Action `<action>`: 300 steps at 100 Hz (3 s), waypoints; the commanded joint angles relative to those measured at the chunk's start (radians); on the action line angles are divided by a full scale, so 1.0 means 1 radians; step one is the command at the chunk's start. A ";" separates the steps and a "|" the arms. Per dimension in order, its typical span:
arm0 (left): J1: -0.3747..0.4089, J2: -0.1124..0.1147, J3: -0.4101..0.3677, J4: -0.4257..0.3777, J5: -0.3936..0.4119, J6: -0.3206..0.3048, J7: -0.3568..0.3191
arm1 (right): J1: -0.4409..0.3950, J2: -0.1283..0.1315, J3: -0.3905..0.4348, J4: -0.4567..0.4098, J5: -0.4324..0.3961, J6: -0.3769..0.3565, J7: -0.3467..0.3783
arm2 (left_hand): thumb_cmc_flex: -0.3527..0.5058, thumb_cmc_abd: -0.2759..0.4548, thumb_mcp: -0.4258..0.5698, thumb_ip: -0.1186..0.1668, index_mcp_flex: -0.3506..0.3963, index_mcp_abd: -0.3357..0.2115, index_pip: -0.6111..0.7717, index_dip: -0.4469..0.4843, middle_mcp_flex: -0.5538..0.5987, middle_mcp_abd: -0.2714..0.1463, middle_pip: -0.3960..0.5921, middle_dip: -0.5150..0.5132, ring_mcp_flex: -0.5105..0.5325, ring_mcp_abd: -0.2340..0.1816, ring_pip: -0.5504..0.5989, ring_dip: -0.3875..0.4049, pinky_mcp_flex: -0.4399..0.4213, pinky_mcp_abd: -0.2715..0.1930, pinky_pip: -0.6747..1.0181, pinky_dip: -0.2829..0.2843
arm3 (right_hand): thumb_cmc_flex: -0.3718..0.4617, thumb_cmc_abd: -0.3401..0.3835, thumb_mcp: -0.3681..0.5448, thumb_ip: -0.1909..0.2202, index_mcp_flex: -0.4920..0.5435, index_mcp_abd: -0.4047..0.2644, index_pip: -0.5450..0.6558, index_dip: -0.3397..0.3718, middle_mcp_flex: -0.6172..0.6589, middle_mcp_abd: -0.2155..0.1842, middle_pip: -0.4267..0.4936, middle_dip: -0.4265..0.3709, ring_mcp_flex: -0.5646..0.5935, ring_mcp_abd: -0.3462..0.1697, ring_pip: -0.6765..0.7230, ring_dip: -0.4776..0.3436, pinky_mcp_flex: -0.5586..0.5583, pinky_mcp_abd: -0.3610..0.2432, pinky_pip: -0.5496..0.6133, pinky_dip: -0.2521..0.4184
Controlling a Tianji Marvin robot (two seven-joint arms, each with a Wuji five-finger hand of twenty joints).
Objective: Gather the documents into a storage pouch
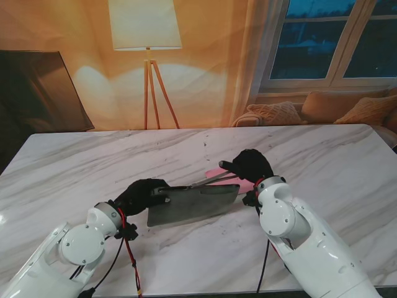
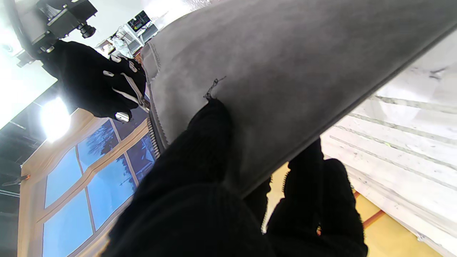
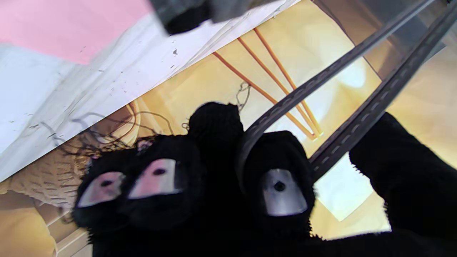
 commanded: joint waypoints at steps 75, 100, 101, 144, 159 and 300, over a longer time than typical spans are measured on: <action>0.032 -0.012 -0.037 0.005 0.040 0.025 0.085 | -0.035 0.010 0.124 0.075 -0.097 0.062 -0.052 | 0.051 0.085 0.115 0.040 0.060 -0.084 0.185 0.158 0.030 -0.036 0.046 0.042 0.010 0.006 -0.022 0.002 -0.011 -0.025 -0.002 -0.010 | -0.021 0.027 0.027 0.033 0.047 0.089 0.058 0.012 0.083 0.078 0.059 0.023 0.026 -0.079 0.046 0.007 0.026 -0.056 0.134 -0.030; 0.036 -0.016 -0.041 0.003 0.053 0.023 0.111 | -0.038 0.008 0.133 0.087 -0.105 0.072 -0.070 | 0.047 0.069 0.122 0.038 0.067 -0.091 0.191 0.159 0.039 -0.036 0.046 0.042 0.021 0.009 -0.015 0.004 -0.011 -0.021 0.003 -0.006 | -0.020 0.026 0.028 0.033 0.047 0.091 0.056 0.011 0.080 0.081 0.055 0.023 0.026 -0.073 0.041 0.003 0.021 -0.054 0.130 -0.026; 0.036 -0.017 -0.041 0.003 0.054 0.022 0.112 | -0.038 0.008 0.134 0.088 -0.105 0.071 -0.070 | 0.046 0.069 0.123 0.037 0.066 -0.091 0.191 0.158 0.039 -0.036 0.046 0.042 0.021 0.009 -0.015 0.004 -0.011 -0.021 0.004 -0.005 | -0.020 0.026 0.028 0.033 0.047 0.091 0.056 0.011 0.080 0.081 0.055 0.023 0.026 -0.073 0.041 0.003 0.021 -0.054 0.130 -0.026; 0.041 -0.023 -0.043 0.000 0.053 0.028 0.138 | -0.049 0.003 0.141 0.096 -0.096 0.084 -0.090 | 0.029 0.053 0.158 0.030 0.076 -0.089 0.196 0.156 0.050 -0.028 0.048 0.039 0.028 0.017 -0.009 0.006 -0.008 -0.014 0.009 0.000 | -0.018 0.017 0.037 0.024 0.042 0.083 -0.002 -0.008 0.049 0.094 0.016 0.003 0.026 -0.041 -0.010 -0.025 -0.016 -0.051 0.107 -0.018; 0.038 -0.023 -0.037 0.005 0.042 0.022 0.137 | -0.060 0.006 0.136 0.076 -0.070 0.069 -0.056 | 0.025 0.053 0.169 0.027 0.077 -0.090 0.199 0.158 0.048 -0.028 0.047 0.039 0.027 0.015 -0.010 0.005 -0.008 -0.014 0.008 0.000 | -0.018 0.023 0.004 0.032 -0.088 0.036 -0.409 -0.104 -0.172 0.088 -0.184 -0.086 -0.128 -0.022 -0.183 -0.059 -0.219 -0.079 -0.042 0.020; 0.004 -0.047 -0.013 0.031 -0.012 0.005 0.214 | -0.115 0.003 0.143 -0.013 -0.040 -0.049 -0.075 | 0.055 0.089 0.121 0.036 0.077 -0.095 0.204 0.194 0.032 -0.029 0.040 0.039 0.021 0.012 -0.020 0.000 -0.010 -0.020 0.002 -0.003 | 0.042 -0.047 -0.094 0.051 -1.022 -0.221 -1.087 -0.355 -1.037 -0.164 -0.528 -0.308 -0.897 -0.141 -1.027 -0.172 -0.807 -0.215 -0.917 0.120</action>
